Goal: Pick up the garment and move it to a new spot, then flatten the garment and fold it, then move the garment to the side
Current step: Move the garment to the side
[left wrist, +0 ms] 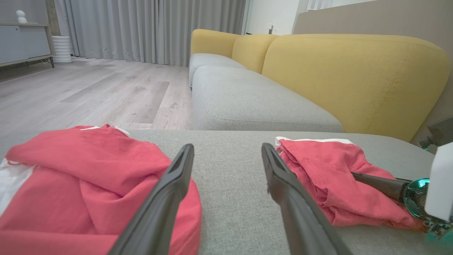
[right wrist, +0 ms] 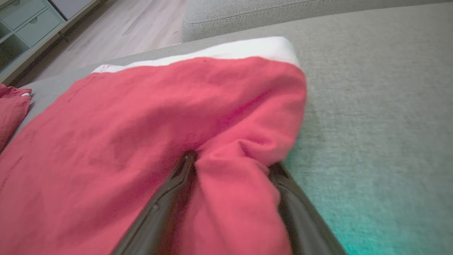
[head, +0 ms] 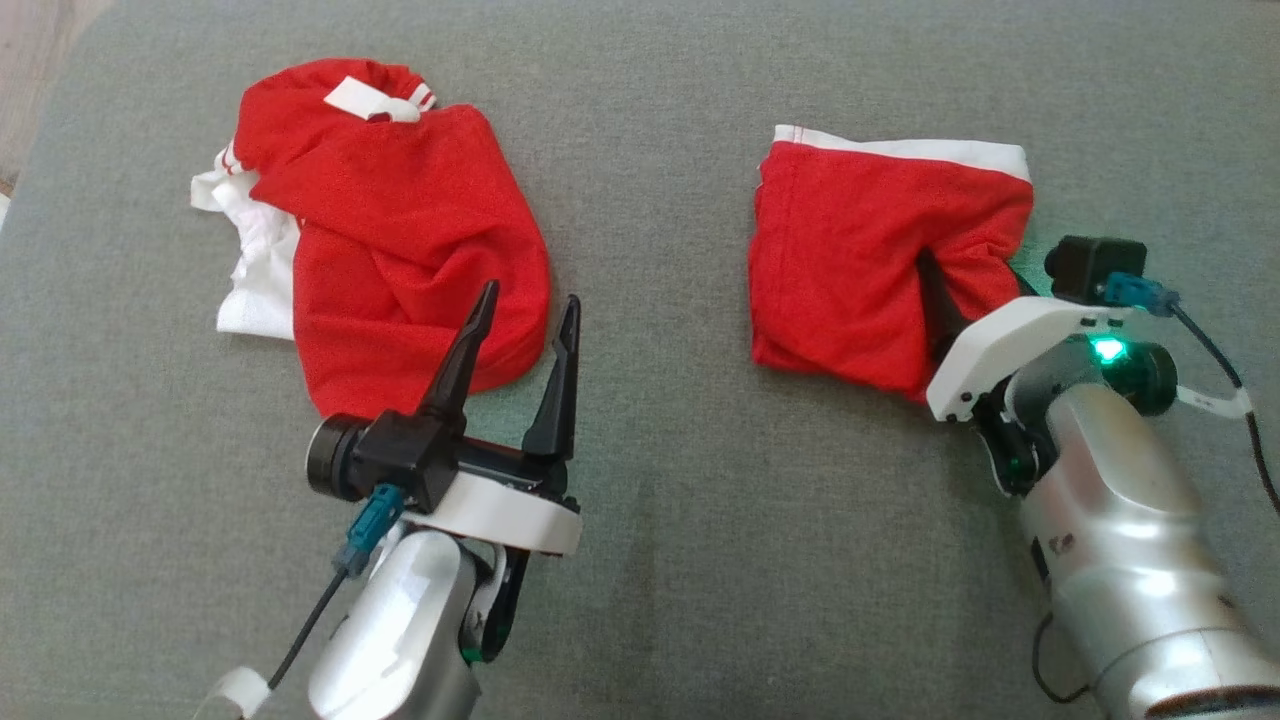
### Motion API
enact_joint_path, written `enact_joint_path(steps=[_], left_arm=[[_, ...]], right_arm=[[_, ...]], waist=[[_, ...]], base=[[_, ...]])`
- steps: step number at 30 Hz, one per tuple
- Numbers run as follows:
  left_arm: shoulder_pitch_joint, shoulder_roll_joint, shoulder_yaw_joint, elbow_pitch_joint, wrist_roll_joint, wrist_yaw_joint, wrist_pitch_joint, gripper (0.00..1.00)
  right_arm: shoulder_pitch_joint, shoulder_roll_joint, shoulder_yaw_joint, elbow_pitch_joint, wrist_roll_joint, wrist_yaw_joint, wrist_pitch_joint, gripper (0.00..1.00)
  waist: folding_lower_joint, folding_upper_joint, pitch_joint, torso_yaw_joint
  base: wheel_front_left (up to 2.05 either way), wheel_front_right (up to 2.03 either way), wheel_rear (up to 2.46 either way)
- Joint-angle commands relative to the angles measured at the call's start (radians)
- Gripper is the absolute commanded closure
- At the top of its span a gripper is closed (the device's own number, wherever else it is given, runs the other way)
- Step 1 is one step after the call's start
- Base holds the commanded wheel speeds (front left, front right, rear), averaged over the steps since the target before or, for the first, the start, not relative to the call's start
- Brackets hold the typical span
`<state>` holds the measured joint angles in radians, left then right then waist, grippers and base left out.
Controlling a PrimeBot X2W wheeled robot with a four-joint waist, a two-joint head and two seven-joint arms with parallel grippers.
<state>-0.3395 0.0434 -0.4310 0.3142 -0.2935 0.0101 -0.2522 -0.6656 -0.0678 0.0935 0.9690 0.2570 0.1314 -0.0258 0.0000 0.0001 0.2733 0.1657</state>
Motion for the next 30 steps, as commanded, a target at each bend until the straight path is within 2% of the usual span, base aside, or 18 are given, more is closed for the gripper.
enact_joint_path(steps=[1, 9, 13, 17, 23, 24, 30], left_arm=[[-0.035, 0.007, 0.022, -0.032, -0.004, 0.006, -0.010, 0.00], [-0.034, 0.007, 0.015, -0.027, 0.004, 0.006, -0.010, 0.00], [-0.026, 0.007, -0.001, -0.030, 0.008, 0.004, -0.010, 0.00], [-0.031, 0.007, -0.031, -0.036, 0.000, 0.007, -0.010, 0.00], [-0.053, 0.007, -0.057, -0.038, -0.018, 0.024, -0.010, 0.00], [-0.053, 0.007, -0.057, -0.038, -0.018, 0.024, -0.010, 0.00], [-0.083, 0.007, -0.071, -0.055, -0.025, 0.032, -0.010, 0.00]], right_arm=[[0.000, 0.018, 0.039, 0.015, 0.003, -0.001, 0.001, 1.00], [-0.051, 0.017, 0.088, 0.120, -0.086, -0.001, -0.084, 1.00], [-0.071, -0.010, 0.130, 0.140, -0.147, -0.001, -0.112, 1.00], [-0.081, -0.064, 0.206, 0.139, -0.175, -0.001, -0.112, 1.00], [-0.099, -0.175, 0.362, 0.102, -0.152, -0.001, -0.079, 1.00], [-0.099, -0.175, 0.362, 0.102, -0.152, -0.001, -0.079, 1.00], [-0.110, -0.342, 0.518, 0.023, -0.051, -0.001, -0.010, 1.00]], waist=[[0.0000, -0.0001, 0.000, 0.003], [0.0000, -0.0001, -0.037, -0.019], [0.0000, -0.0001, -0.062, -0.041], [0.0000, -0.0001, -0.078, -0.066], [0.0000, -0.0001, -0.081, -0.123], [0.0000, -0.0001, -0.081, -0.123], [0.0000, -0.0001, -0.050, -0.161]], base=[[0.00, 0.00, 0.00], [0.00, 0.00, 0.00], [0.00, 0.00, 0.00], [0.00, 0.00, 0.00], [0.00, 0.00, 0.00], [0.00, 0.00, 0.00], [0.00, 0.00, 0.00]])
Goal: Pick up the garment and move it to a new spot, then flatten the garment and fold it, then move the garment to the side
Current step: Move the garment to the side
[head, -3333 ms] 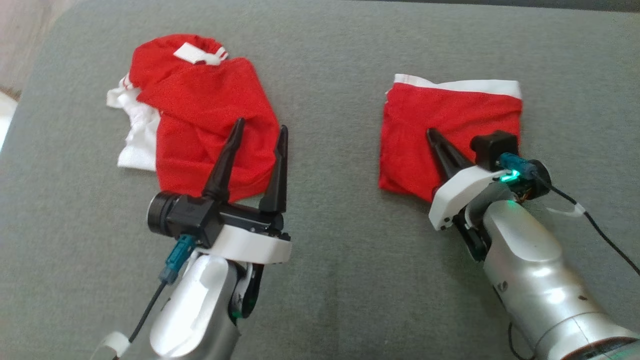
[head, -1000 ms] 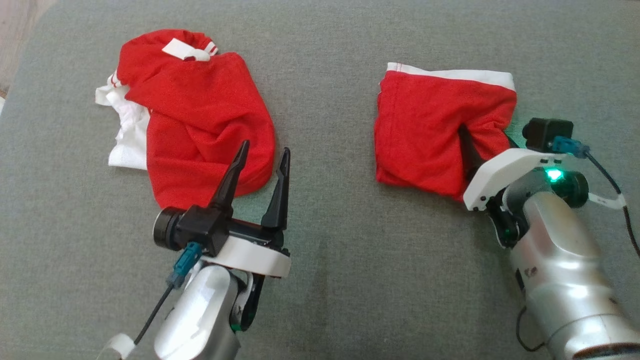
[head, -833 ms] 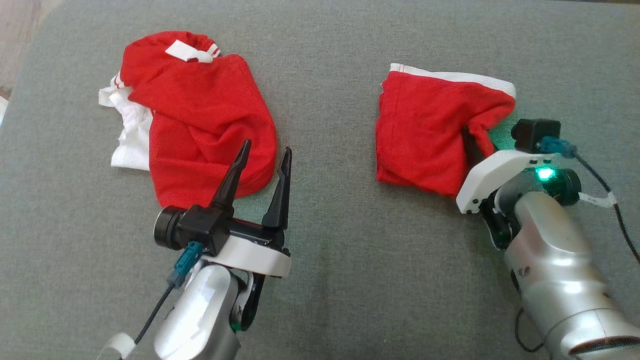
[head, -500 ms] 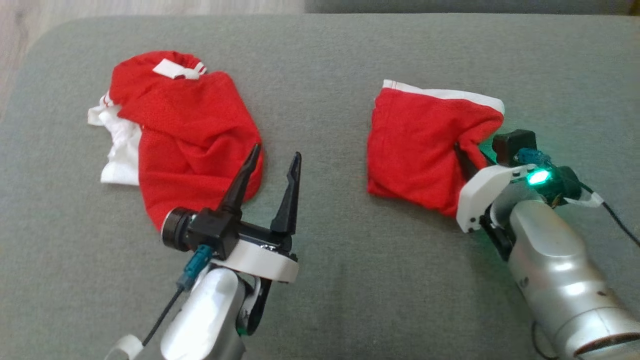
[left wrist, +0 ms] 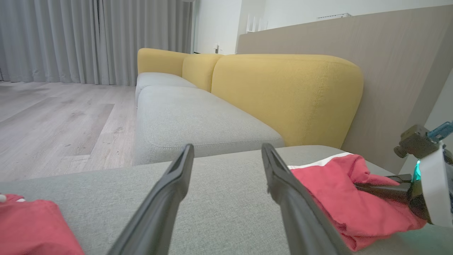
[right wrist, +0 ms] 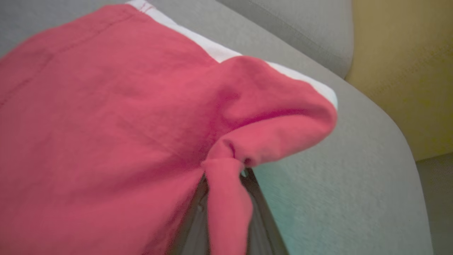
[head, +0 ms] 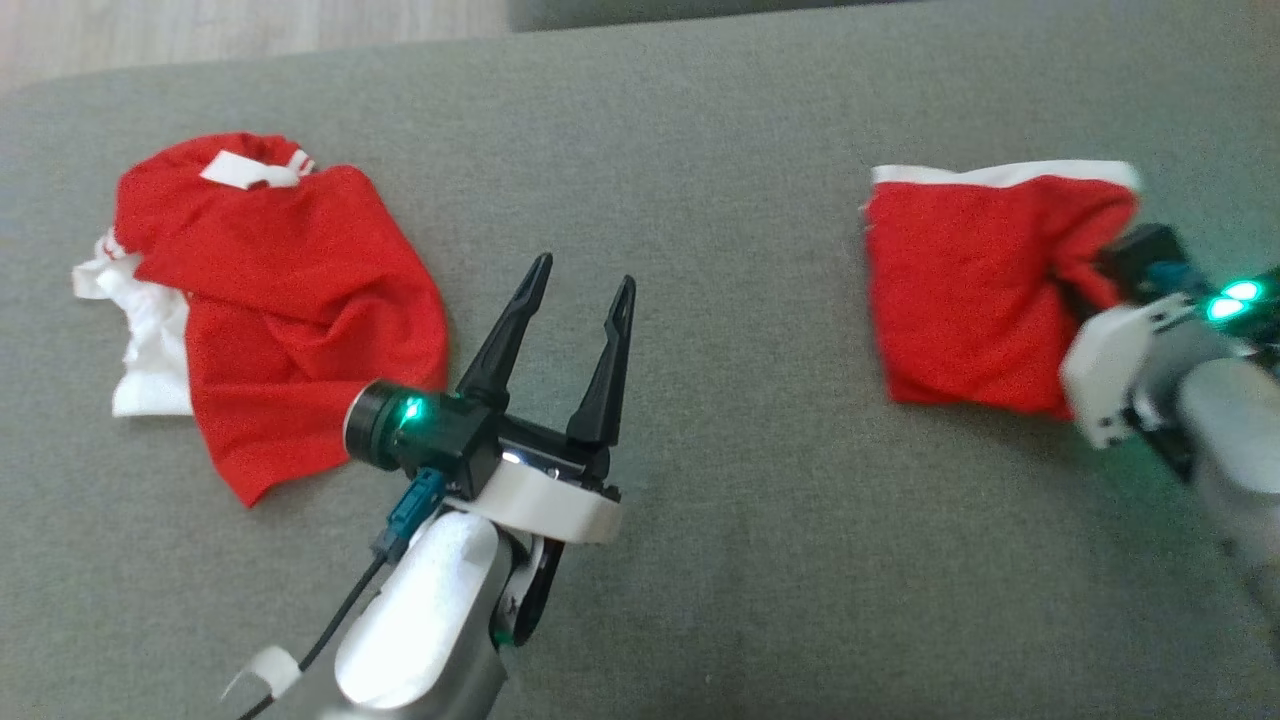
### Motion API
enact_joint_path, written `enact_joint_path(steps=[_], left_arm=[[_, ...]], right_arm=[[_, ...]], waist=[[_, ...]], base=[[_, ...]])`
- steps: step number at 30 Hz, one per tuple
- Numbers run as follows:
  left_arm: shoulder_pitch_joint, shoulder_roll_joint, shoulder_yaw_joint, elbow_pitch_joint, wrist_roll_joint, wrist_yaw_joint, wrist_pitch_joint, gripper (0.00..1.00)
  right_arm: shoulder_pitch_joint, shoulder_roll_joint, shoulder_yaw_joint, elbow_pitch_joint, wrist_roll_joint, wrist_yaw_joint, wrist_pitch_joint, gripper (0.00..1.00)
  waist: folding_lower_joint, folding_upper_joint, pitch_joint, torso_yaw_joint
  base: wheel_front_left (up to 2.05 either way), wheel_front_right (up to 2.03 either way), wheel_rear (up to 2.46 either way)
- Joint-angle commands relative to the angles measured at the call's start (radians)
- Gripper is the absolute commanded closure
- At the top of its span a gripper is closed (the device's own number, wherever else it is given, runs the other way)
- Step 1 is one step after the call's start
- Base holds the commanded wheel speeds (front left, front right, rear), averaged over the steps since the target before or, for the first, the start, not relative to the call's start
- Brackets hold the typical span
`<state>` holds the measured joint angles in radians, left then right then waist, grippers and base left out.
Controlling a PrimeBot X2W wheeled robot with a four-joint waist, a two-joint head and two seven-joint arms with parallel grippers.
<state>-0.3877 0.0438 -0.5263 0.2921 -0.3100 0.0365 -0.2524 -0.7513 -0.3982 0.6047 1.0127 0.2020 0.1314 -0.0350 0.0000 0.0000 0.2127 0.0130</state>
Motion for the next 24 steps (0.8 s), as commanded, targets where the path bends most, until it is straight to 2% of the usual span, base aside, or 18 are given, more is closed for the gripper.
enact_joint_path(steps=[1, 7, 12, 17, 24], left_arm=[[-0.039, 0.006, 0.023, -0.036, -0.009, 0.007, -0.009, 0.00], [-0.072, 0.006, 0.014, -0.054, -0.009, 0.005, -0.009, 0.00], [-0.095, 0.006, 0.017, -0.057, -0.009, -0.001, -0.009, 0.00], [-0.110, 0.006, 0.043, -0.059, -0.010, 0.002, -0.009, 0.00], [-0.122, 0.006, 0.084, -0.064, -0.002, -0.009, -0.009, 0.00]], right_arm=[[-0.026, -0.046, 0.031, -0.038, 0.024, -0.001, 0.011, 1.00], [-0.043, -0.248, 0.128, -0.131, 0.143, -0.001, 0.071, 1.00], [-0.065, -0.372, 0.187, -0.169, 0.181, -0.001, 0.097, 1.00], [-0.103, -0.444, 0.226, -0.169, 0.165, -0.001, 0.116, 1.00], [-0.139, -0.488, 0.220, -0.114, 0.137, -0.001, 0.136, 1.00]], waist=[[0.0000, 0.0000, 0.019, -0.012], [0.0000, 0.0000, 0.076, -0.008], [0.0000, 0.0000, 0.118, 0.014], [0.0000, 0.0000, 0.147, 0.038], [0.0000, 0.0000, 0.159, 0.068]], base=[[0.00, 0.00, 0.00], [0.00, 0.00, 0.00], [0.00, 0.00, 0.00], [0.00, 0.00, 0.00], [0.00, 0.00, 0.00]])
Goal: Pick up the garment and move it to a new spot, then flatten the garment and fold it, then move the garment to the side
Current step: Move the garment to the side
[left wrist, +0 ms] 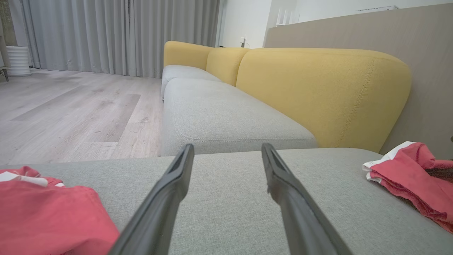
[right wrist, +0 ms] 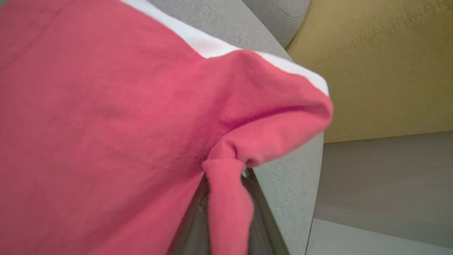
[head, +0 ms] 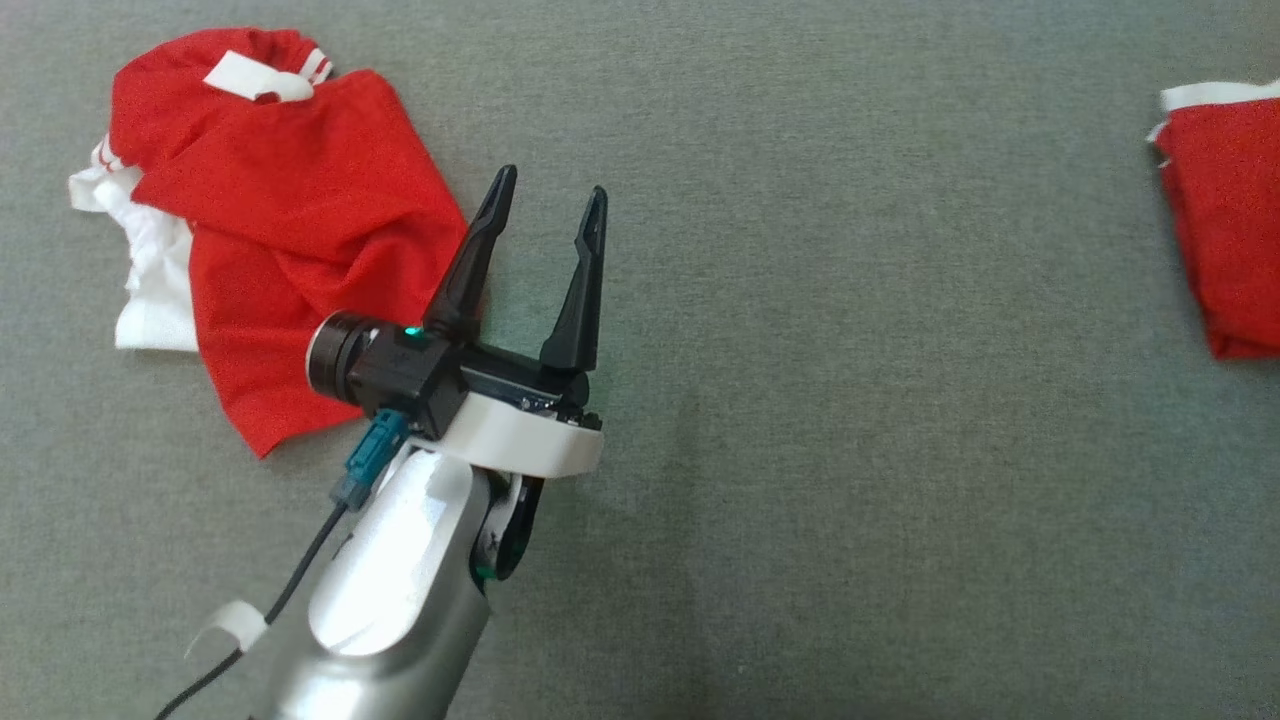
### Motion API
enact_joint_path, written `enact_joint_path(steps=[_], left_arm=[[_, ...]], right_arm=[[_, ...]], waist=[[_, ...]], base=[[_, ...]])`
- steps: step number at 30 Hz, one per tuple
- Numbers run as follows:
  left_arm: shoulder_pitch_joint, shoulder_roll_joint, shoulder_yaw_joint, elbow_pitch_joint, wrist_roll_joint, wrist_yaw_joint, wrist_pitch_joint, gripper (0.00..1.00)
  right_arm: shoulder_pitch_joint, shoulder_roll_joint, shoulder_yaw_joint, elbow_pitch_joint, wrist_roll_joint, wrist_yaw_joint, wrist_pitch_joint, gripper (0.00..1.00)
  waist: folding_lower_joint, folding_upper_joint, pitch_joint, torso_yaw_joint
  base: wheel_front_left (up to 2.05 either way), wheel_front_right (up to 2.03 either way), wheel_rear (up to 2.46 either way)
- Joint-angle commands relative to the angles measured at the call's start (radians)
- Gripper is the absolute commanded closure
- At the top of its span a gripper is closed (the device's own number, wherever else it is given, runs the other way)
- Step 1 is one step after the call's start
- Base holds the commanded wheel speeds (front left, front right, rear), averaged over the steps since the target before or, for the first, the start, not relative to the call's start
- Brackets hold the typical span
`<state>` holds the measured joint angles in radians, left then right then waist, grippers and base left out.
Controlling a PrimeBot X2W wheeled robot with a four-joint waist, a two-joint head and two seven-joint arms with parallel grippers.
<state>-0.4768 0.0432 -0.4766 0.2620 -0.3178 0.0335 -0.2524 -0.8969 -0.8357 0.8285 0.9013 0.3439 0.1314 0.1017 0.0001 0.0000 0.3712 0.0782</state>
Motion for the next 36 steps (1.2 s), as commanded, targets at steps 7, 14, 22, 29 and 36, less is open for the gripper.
enact_joint_path(steps=[7, 14, 22, 29, 36], left_arm=[[-0.026, 0.007, 0.041, -0.038, 0.007, -0.010, -0.009, 0.00], [-0.023, 0.007, 0.049, -0.031, 0.013, -0.008, -0.009, 0.00], [0.007, 0.007, 0.091, -0.015, 0.031, -0.012, -0.009, 0.00], [0.054, 0.007, 0.150, -0.012, 0.053, -0.016, -0.009, 0.00], [0.126, 0.007, 0.206, -0.020, 0.061, -0.021, -0.009, 0.00]], right_arm=[[0.001, -0.055, -0.027, 0.067, -0.014, -0.001, 0.012, 1.00], [-0.016, -0.014, -0.096, 0.114, -0.044, -0.001, -0.018, 0.00], [-0.030, 0.110, -0.237, 0.164, -0.092, -0.001, -0.093, 0.00], [-0.028, 0.279, -0.381, 0.149, -0.114, -0.001, -0.220, 0.00], [-0.006, 0.453, -0.518, 0.007, -0.081, -0.001, -0.320, 0.00]], waist=[[-0.0001, 0.0000, 0.001, 0.017], [-0.0001, 0.0000, -0.016, 0.003], [-0.0001, 0.0000, -0.106, -0.031], [-0.0001, 0.0000, -0.200, -0.056], [-0.0001, 0.0000, -0.277, -0.066]], base=[[0.00, 0.00, 0.00], [0.00, 0.00, 0.00], [0.00, 0.00, 0.00], [0.00, 0.00, 0.00], [0.00, 0.00, 0.00]])
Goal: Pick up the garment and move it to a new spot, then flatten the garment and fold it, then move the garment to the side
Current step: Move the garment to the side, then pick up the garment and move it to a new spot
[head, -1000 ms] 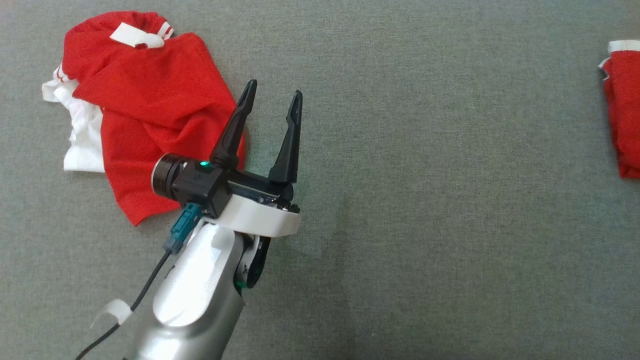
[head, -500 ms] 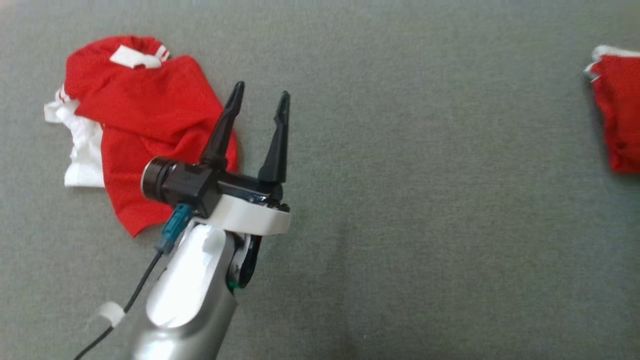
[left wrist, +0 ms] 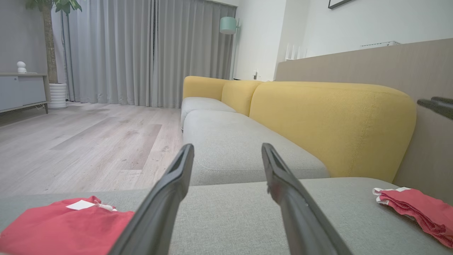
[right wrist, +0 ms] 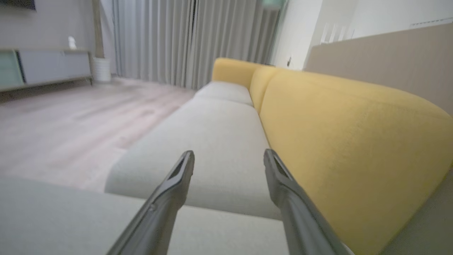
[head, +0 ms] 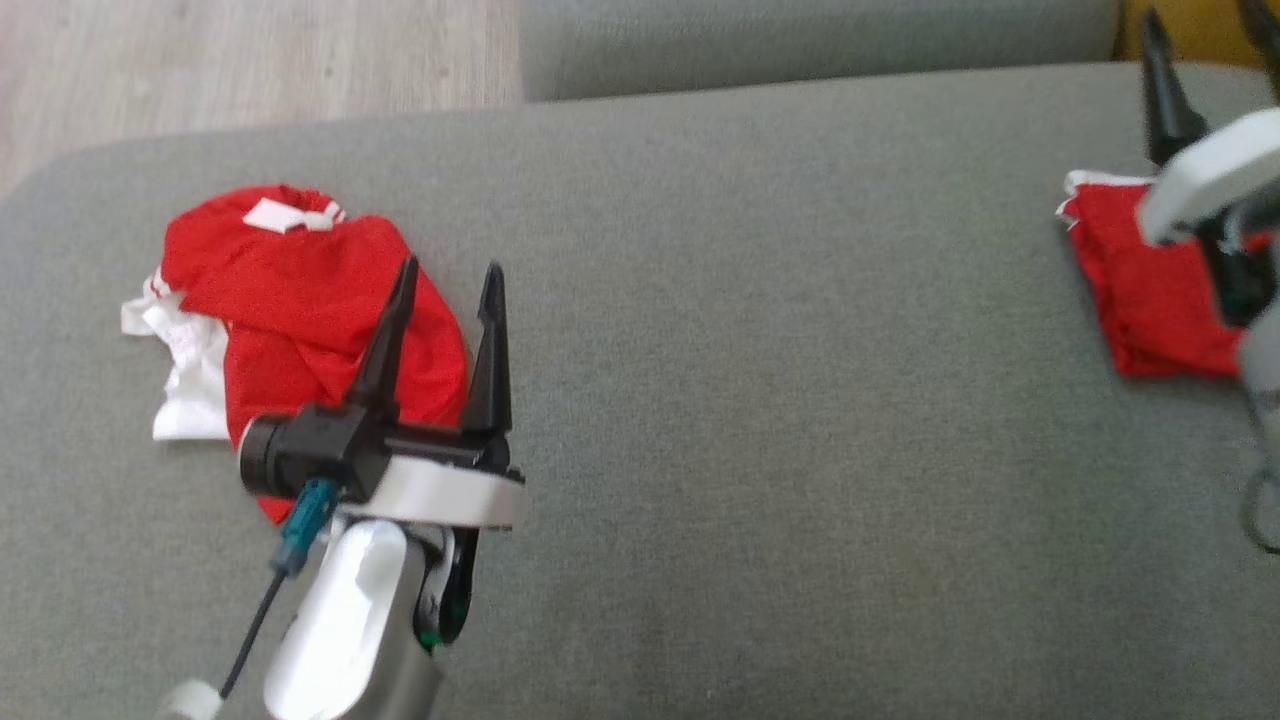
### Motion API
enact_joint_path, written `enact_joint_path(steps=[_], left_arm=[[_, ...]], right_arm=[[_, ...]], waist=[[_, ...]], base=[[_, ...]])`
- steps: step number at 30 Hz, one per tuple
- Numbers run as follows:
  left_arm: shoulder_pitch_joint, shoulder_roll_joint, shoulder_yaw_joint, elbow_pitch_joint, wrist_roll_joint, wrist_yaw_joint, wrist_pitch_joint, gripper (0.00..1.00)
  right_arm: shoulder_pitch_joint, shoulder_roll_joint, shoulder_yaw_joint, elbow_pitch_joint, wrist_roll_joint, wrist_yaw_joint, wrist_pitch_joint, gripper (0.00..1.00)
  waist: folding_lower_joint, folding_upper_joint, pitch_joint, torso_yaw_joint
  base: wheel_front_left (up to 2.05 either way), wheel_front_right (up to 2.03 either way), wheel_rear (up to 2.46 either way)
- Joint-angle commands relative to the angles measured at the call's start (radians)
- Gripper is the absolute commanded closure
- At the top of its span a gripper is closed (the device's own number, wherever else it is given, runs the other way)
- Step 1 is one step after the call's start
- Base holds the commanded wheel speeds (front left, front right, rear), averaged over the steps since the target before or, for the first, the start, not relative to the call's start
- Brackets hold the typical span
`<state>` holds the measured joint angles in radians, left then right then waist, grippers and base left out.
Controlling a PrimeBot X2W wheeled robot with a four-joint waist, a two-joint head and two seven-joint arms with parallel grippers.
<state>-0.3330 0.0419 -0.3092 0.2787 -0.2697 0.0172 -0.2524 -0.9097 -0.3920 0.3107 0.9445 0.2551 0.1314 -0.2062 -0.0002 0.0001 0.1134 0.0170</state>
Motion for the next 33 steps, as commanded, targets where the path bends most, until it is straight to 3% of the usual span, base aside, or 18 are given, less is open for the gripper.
enact_joint_path(steps=[1, 8, 13, 18, 22, 33], left_arm=[[-0.008, 0.008, 0.042, -0.037, 0.014, -0.006, -0.009, 0.00], [0.069, 0.008, 0.060, -0.035, 0.010, 0.003, -0.009, 0.00], [0.114, 0.008, 0.077, -0.057, 0.011, 0.022, -0.009, 0.00], [0.162, 0.008, 0.084, -0.063, 0.006, 0.026, -0.009, 0.00], [0.195, 0.008, 0.085, -0.067, 0.010, 0.024, -0.009, 0.00], [0.222, 0.008, 0.108, -0.081, 0.016, 0.027, -0.009, 0.00]], right_arm=[[0.016, 0.034, -0.025, -0.064, 0.015, -0.001, -0.019, 0.00], [0.199, 0.239, -0.171, -0.273, -0.024, -0.001, -0.051, 0.00], [0.419, 0.317, -0.248, -0.445, -0.100, -0.001, -0.055, 0.00], [0.630, 0.339, -0.263, -0.552, -0.158, -0.001, -0.055, 0.00], [0.732, 0.341, -0.267, -0.612, -0.131, -0.001, -0.055, 0.00], [0.805, 0.342, -0.250, -0.671, -0.128, -0.001, -0.055, 0.00]], waist=[[0.0002, -0.0001, -0.027, -0.004], [0.0002, -0.0001, -0.073, -0.002], [0.0002, -0.0001, -0.089, 0.014], [0.0002, -0.0001, -0.096, 0.026], [0.0002, -0.0001, -0.104, 0.033], [0.0002, -0.0001, -0.118, 0.022]], base=[[0.00, 0.00, 0.00], [0.00, 0.00, 0.00], [0.00, 0.00, 0.00], [0.00, 0.00, 0.00], [0.00, 0.00, 0.00], [0.00, 0.00, 0.00]])
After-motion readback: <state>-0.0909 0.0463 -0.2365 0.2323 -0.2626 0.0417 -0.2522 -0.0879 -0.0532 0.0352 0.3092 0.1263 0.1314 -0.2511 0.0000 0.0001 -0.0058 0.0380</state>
